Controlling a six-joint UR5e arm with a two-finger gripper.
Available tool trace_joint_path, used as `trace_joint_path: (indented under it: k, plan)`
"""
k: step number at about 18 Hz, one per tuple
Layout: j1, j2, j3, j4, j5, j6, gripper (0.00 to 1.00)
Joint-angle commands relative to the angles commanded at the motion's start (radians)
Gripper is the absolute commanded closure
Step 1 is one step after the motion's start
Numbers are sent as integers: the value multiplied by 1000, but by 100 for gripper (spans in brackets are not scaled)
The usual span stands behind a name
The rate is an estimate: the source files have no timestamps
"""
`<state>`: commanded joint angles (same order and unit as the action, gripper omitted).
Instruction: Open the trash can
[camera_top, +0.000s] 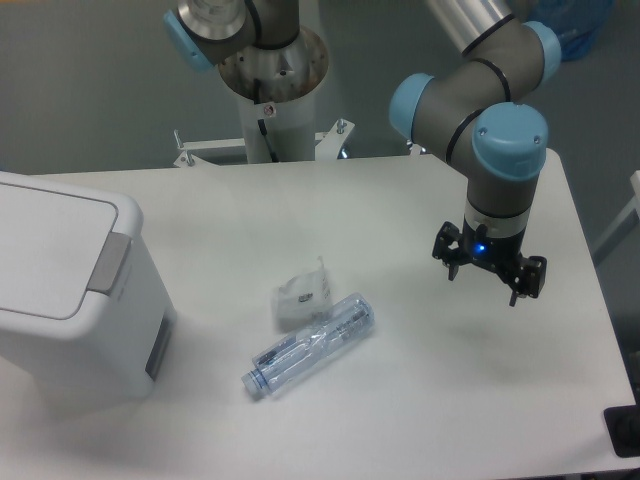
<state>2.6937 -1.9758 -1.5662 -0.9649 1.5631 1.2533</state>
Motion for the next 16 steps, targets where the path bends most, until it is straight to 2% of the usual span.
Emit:
trace_joint_path:
  k: [6,9,11,12,16]
  plan:
    - [3,3,0,3,-8,0,0]
    - [3,5,-12,47,-35,-34,0]
    - [5,8,-17,66,-128,-154,0]
    - [5,30,-20,66,-158,-217,0]
    - [-27,80,-18,68,-236,-386,0]
